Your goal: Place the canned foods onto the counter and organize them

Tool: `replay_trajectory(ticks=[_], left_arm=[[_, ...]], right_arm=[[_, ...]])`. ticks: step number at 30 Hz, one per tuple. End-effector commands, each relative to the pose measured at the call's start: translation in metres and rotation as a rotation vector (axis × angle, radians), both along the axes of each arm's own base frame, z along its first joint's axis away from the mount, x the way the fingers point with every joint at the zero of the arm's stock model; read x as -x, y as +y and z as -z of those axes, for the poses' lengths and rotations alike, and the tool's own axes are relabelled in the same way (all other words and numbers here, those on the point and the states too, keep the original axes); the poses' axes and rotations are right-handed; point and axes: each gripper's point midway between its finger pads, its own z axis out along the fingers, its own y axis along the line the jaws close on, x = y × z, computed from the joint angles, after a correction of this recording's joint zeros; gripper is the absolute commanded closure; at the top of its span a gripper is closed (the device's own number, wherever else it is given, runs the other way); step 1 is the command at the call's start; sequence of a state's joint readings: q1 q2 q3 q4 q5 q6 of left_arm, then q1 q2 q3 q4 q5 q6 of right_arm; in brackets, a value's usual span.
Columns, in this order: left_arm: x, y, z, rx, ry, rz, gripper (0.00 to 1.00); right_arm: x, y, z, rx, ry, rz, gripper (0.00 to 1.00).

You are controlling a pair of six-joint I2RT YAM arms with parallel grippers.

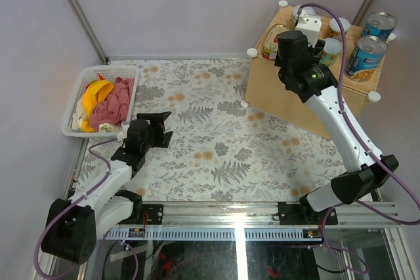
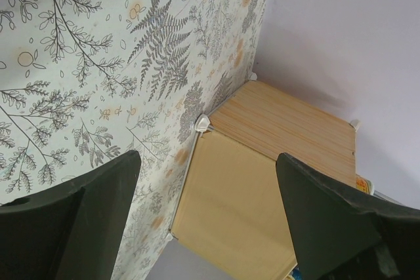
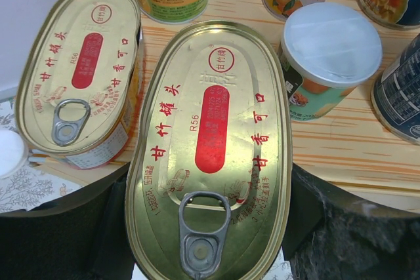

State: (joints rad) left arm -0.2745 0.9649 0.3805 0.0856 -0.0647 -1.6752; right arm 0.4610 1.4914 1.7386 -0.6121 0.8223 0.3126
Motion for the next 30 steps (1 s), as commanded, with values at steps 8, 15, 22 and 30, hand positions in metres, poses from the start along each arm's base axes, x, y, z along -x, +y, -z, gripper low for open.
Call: replay_trajectory(ticks=[8, 15, 22, 30], left_arm=[[-0.016, 0.000, -0.012, -0.008, -0.061, -0.012, 0.16], [-0.023, -0.003, -0.007, -0.013, -0.049, -0.003, 0.16], [-0.027, -0.005, -0.003, -0.013, -0.045, 0.001, 0.16], [-0.029, -0.006, 0.002, -0.016, -0.035, 0.001, 0.16]], right_arm=[[-0.028, -0.005, -0.010, -0.036, -0.099, -0.003, 1.00], [-0.042, -0.008, 0.001, -0.046, -0.077, -0.029, 1.00], [-0.047, -0.013, 0.013, -0.040, -0.059, -0.030, 1.00], [-0.054, -0.018, 0.020, -0.036, -0.058, -0.017, 1.00]])
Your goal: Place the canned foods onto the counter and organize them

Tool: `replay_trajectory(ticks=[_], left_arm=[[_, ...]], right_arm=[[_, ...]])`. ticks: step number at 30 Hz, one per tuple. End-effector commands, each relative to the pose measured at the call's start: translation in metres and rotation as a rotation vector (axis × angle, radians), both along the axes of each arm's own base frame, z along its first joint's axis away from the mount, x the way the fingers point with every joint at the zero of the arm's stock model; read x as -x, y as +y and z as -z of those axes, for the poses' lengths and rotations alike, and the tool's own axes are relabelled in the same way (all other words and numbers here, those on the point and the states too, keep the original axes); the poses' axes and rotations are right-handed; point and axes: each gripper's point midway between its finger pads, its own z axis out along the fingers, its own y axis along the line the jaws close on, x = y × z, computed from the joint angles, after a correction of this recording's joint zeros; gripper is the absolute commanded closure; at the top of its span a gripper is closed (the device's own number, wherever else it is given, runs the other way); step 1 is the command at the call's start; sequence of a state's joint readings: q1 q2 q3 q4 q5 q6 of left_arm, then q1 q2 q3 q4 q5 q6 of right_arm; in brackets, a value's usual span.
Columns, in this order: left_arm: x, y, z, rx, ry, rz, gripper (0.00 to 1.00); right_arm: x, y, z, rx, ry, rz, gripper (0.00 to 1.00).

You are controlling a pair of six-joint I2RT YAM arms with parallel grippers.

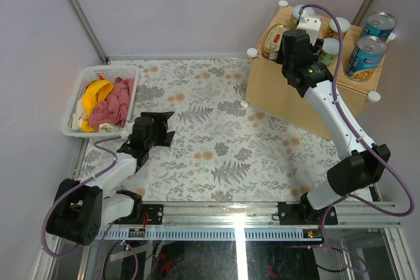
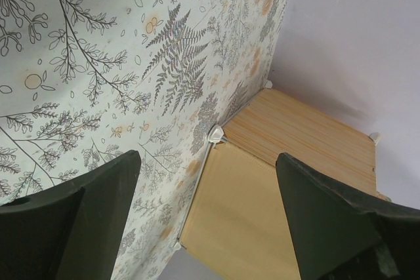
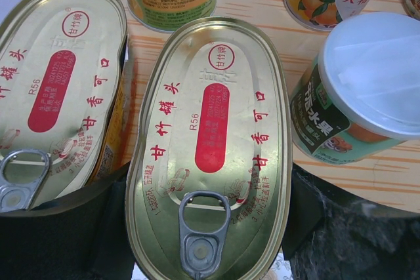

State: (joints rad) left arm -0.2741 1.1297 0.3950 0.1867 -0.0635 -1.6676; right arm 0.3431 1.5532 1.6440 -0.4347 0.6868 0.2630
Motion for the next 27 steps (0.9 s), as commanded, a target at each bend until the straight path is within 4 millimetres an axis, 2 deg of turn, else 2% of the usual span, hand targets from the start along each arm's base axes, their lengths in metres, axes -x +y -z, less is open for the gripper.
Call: replay_trajectory(ticks=[1, 9, 14, 27], left_arm=[[-0.014, -0.001, -0.022, 0.003, -0.081, -0.004, 0.16], [-0.017, -0.002, -0.022, -0.001, -0.078, -0.003, 0.16], [-0.019, -0.004, -0.021, 0.000, -0.077, 0.001, 0.16], [-0.023, -0.004, -0.018, -0.002, -0.070, -0.003, 0.16]], right_arm=[[-0.011, -0.003, -0.018, -0.017, -0.078, 0.005, 1.00], [-0.017, -0.005, -0.007, -0.018, -0.052, 0.005, 1.00], [-0.018, -0.007, 0.007, -0.014, -0.021, 0.008, 0.92], [-0.023, -0.007, 0.016, -0.019, -0.006, 0.001, 0.71]])
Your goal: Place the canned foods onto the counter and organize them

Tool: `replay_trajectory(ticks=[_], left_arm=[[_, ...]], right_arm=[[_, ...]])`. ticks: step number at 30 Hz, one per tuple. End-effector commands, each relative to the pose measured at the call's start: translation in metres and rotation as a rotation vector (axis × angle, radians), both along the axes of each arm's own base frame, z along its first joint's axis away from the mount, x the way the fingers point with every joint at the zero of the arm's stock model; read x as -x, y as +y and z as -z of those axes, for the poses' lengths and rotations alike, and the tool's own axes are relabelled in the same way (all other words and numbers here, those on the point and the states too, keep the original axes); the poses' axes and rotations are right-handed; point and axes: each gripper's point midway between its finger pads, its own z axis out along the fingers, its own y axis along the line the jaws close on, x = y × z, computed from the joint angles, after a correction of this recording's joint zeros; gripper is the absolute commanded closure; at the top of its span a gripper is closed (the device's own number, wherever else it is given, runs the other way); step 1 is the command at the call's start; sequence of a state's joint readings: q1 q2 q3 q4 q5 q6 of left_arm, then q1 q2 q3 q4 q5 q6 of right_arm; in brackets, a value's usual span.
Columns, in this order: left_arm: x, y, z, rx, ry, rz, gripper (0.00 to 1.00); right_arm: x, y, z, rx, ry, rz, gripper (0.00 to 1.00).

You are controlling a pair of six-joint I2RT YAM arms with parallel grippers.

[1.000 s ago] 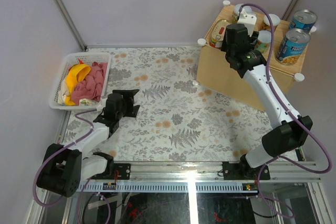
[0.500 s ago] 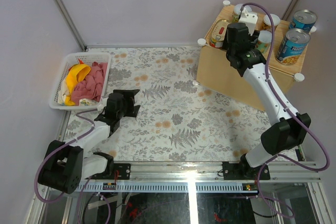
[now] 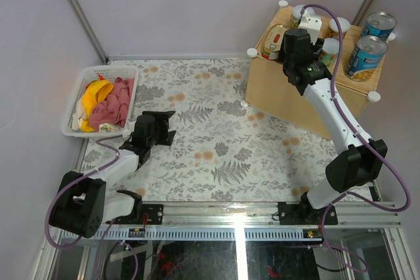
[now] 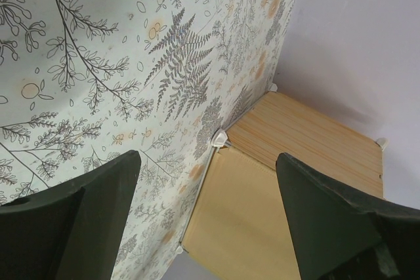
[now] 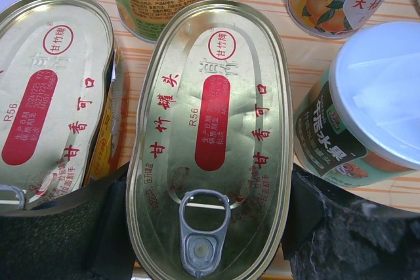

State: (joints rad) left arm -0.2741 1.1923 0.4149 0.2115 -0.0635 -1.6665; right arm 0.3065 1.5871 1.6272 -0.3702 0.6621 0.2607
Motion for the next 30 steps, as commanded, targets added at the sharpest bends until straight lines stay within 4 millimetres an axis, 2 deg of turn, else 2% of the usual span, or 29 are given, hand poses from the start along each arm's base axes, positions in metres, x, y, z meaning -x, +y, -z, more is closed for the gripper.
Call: replay_trajectory(ticks=[1, 8, 14, 22, 30], left_arm=[[-0.0159, -0.0017, -0.0237, 0.005, -0.085, -0.003, 0.16], [-0.0189, -0.0030, -0.0252, 0.002, -0.088, 0.001, 0.16], [-0.0199, -0.0049, -0.0249, 0.004, -0.086, 0.009, 0.16], [-0.0230, -0.0073, -0.0268, 0.001, -0.087, 0.020, 0.16], [-0.0251, -0.0100, -0.0282, -0.001, -0.089, 0.034, 0.16]], right_arm=[[-0.0072, 0.0015, 0.0063, -0.006, 0.006, -0.014, 0.70], [-0.0091, 0.0021, 0.0072, -0.007, 0.008, -0.016, 0.58], [-0.0089, 0.0016, 0.0065, -0.007, 0.009, -0.016, 0.55], [-0.0074, 0.0033, 0.0024, -0.014, 0.005, -0.027, 0.40], [-0.0035, 0.0044, -0.0005, -0.024, 0.003, -0.038, 0.34]])
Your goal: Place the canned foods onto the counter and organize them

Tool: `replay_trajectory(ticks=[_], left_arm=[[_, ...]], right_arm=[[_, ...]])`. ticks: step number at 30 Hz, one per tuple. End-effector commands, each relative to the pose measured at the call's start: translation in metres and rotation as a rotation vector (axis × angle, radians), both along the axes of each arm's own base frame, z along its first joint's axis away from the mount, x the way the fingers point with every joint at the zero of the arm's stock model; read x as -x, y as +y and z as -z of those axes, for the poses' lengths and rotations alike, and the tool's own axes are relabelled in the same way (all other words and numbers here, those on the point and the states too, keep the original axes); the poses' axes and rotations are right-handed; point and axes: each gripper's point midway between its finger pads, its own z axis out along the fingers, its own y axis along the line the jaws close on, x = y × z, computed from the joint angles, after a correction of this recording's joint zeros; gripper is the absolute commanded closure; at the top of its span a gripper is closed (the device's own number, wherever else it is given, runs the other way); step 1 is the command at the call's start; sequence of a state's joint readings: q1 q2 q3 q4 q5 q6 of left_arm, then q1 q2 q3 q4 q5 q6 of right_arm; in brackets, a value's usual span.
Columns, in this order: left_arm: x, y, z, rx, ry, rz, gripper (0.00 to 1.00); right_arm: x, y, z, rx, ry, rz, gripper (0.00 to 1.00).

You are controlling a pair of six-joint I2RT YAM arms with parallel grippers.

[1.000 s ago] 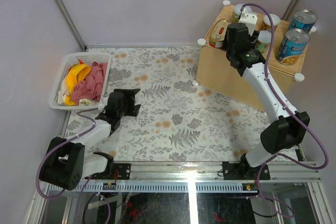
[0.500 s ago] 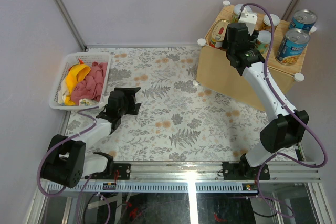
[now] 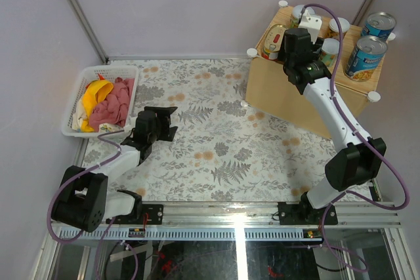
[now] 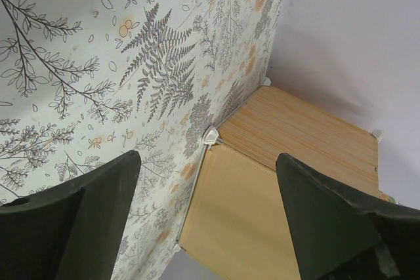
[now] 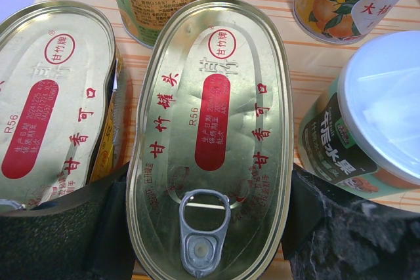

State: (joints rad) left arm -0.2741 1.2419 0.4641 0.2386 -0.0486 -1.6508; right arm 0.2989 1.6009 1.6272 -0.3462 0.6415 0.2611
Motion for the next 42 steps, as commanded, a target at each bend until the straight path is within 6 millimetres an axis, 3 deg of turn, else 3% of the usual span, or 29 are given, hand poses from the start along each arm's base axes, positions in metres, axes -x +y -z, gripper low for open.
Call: replay_trajectory(ticks=[1, 6, 30, 36, 42], left_arm=[[-0.012, -0.004, -0.018, -0.002, -0.063, 0.015, 0.16], [-0.012, -0.004, -0.019, -0.001, -0.064, 0.019, 0.16], [-0.015, -0.008, -0.021, -0.005, -0.075, 0.041, 0.16], [-0.014, -0.008, -0.021, -0.004, -0.074, 0.043, 0.16], [-0.014, -0.009, -0.023, -0.003, -0.077, 0.045, 0.16]], right_arm=[[0.004, 0.003, -0.003, -0.014, 0.009, -0.027, 0.32], [0.005, 0.004, -0.008, -0.025, -0.002, -0.036, 0.26], [0.019, 0.006, -0.027, -0.065, -0.048, -0.058, 0.23], [0.019, 0.005, -0.023, -0.060, -0.033, -0.052, 0.11], [0.020, 0.004, -0.028, -0.059, -0.044, -0.050, 0.09]])
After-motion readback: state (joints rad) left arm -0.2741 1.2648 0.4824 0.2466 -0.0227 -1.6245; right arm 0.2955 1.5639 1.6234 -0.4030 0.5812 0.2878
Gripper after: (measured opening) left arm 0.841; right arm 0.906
